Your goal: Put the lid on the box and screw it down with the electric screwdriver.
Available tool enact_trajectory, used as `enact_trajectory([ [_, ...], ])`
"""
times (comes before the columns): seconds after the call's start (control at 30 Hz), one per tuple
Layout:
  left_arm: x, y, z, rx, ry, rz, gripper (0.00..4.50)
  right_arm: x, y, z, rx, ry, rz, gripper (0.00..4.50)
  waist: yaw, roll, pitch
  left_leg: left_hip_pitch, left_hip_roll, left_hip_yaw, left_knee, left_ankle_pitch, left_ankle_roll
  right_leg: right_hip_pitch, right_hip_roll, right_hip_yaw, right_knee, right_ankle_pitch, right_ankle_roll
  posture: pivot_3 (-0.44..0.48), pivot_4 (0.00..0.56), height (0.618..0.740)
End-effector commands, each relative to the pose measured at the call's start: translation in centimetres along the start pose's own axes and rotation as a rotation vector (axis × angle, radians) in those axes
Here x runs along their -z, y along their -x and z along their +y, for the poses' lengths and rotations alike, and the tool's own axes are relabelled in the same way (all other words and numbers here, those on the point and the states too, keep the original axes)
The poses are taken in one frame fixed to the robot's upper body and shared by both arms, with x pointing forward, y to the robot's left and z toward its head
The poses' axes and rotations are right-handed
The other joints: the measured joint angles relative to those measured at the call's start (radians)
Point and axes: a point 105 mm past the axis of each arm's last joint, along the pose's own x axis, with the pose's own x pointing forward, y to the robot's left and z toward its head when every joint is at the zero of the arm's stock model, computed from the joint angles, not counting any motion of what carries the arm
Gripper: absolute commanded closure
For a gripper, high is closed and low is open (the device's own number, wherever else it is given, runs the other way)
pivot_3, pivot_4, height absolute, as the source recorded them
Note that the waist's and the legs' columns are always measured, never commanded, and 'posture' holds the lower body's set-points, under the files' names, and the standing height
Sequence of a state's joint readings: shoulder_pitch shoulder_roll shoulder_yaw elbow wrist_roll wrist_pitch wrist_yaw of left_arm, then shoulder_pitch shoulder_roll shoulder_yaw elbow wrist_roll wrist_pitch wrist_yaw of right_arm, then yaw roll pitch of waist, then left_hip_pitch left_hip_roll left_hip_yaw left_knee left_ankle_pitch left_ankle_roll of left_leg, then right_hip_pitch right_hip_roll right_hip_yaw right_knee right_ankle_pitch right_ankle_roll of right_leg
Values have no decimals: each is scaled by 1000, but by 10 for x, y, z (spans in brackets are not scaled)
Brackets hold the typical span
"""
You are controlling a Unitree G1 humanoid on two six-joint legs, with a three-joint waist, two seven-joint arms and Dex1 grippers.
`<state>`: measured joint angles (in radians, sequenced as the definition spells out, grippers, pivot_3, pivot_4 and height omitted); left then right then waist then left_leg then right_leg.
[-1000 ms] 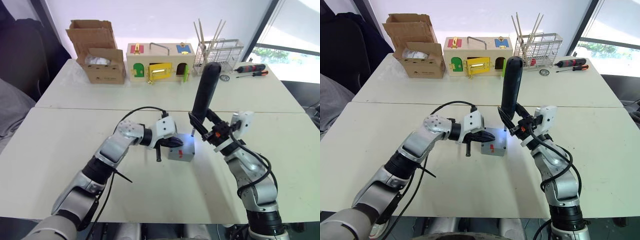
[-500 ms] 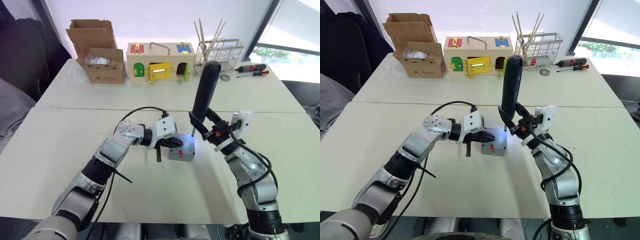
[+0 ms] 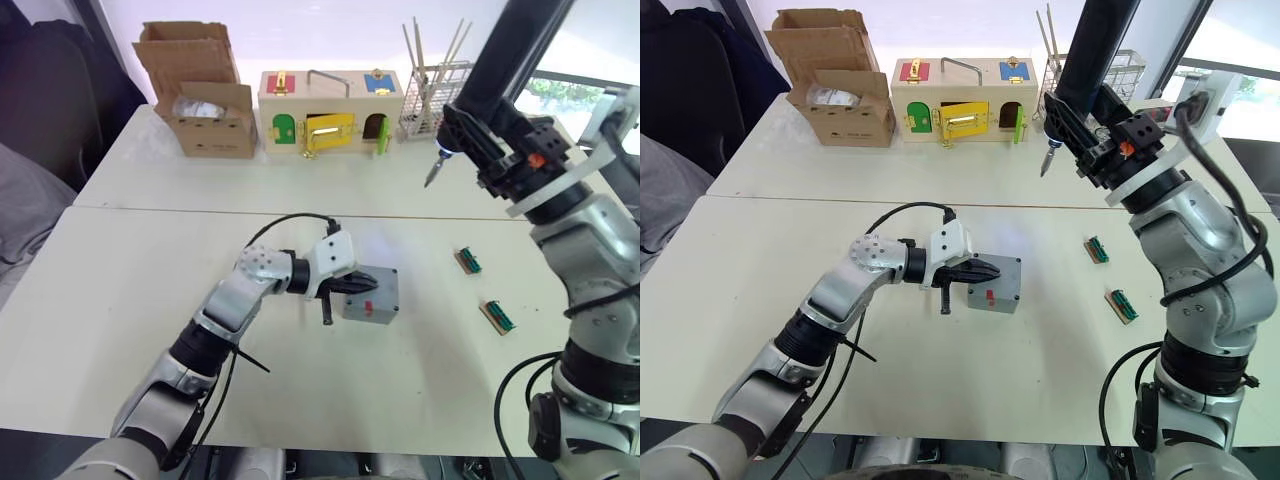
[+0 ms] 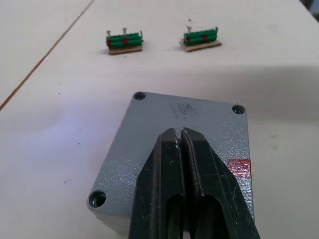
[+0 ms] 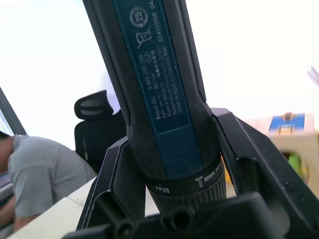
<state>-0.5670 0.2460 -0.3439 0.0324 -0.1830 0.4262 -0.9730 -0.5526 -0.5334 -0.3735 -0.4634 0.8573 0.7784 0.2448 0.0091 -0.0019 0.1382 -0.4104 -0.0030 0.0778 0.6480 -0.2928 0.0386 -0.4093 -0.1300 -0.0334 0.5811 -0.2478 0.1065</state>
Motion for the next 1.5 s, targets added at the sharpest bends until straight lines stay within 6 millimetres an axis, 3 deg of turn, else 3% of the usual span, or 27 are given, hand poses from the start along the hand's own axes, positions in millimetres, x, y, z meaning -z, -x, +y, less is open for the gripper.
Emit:
enact_trajectory([
  [0.03, -12, 15, 13, -76, 122, -80, 4401, -9, 7, -16, 47, -80, 74, 2689, 2, 1, 11, 0, 0, 0, 1, 0, 0, 0, -1, -1, 1, 0, 0, 0, 150, 729],
  [0.1, -25, 22, 12, -70, 111, -106, 4401, -12, 11, -25, 72, -94, 126, 2689, 1, 4, 18, -4, -1, 0, 4, 1, 1, -3, -3, -4, 2, 1, -1, 0, 150, 729],
  [0.17, -38, 32, 5, -41, 86, -114, 4401, -14, 20, -47, 154, -43, 243, 2689, 1, 10, 23, -16, -1, 1, 6, 2, 0, -15, -3, -5, 4, 4, 4, 0, 150, 729],
  [0.3, -42, 42, -43, 140, 2, -35, 4401, -17, 68, -112, 422, 58, 574, 2689, 8, 17, 30, -32, -1, -1, 13, 6, -6, -25, -4, -23, 14, 7, 9, 0, 150, 729],
  [0.4, -39, 40, -68, 207, -14, -15, 4401, -12, 104, -138, 552, -62, 744, 2689, 7, 16, 31, -32, -3, 1, 15, 4, -4, -23, -5, -30, 13, 7, 9, 0, 150, 729],
  [0.57, -36, 32, -93, 246, -64, 17, 4401, 5, 165, -152, 649, -219, 1009, 2689, 7, 15, 37, -31, -3, 2, 23, 4, 2, -20, -5, -30, 10, 10, 19, 0, 150, 729],
  [0.67, -34, 27, -99, 254, -83, 33, 4401, 22, 187, -155, 666, -293, 1100, 2689, 3, 17, 38, -31, 0, 2, 33, 1, 7, -18, -3, -30, 15, 10, 19, 0, 150, 729],
  [0.9, -30, 25, -102, 236, -79, 47, 4401, 54, 204, -155, 652, -366, 1164, 2689, -3, 19, 40, -29, 0, 3, 36, 9, 10, -18, -2, -26, 18, 17, 12, 0, 150, 729],
  [1.03, -27, 23, -97, 210, -65, 54, 4401, 75, 208, -165, 688, -400, 1161, 2689, 3, 21, 39, -29, 0, 3, 36, 10, 10, -18, -2, -26, 19, 17, 13, 0, 150, 729],
  [1.27, -27, 25, -88, 148, -45, 49, 4401, 93, 212, -173, 704, -388, 1192, 2689, 5, 23, 38, -31, -1, 3, 36, 13, 5, -18, -2, -26, 18, 21, 20, 0, 150, 729],
  [1.3, -28, 25, -84, 128, -39, 39, 4401, 93, 212, -174, 708, -386, 1190, 1673, 5, 22, 38, -31, -1, 3, 37, 13, 5, -18, -2, -26, 18, 21, 20, 0, 150, 729],
  [1.43, -37, 26, -60, 6, -8, -23, 4401, 93, 209, -175, 694, -367, 1178, 285, 6, 20, 37, -30, -1, 2, 38, 13, 5, -16, -2, -26, 18, 22, 20, 0, 150, 729],
  [1.5, -42, 29, -46, -60, 12, -58, 4401, 90, 206, -177, 688, -338, 1166, 21, 7, 20, 37, -30, -1, 2, 38, 14, 7, -15, -2, -26, 18, 22, 21, 0, 150, 729],
])
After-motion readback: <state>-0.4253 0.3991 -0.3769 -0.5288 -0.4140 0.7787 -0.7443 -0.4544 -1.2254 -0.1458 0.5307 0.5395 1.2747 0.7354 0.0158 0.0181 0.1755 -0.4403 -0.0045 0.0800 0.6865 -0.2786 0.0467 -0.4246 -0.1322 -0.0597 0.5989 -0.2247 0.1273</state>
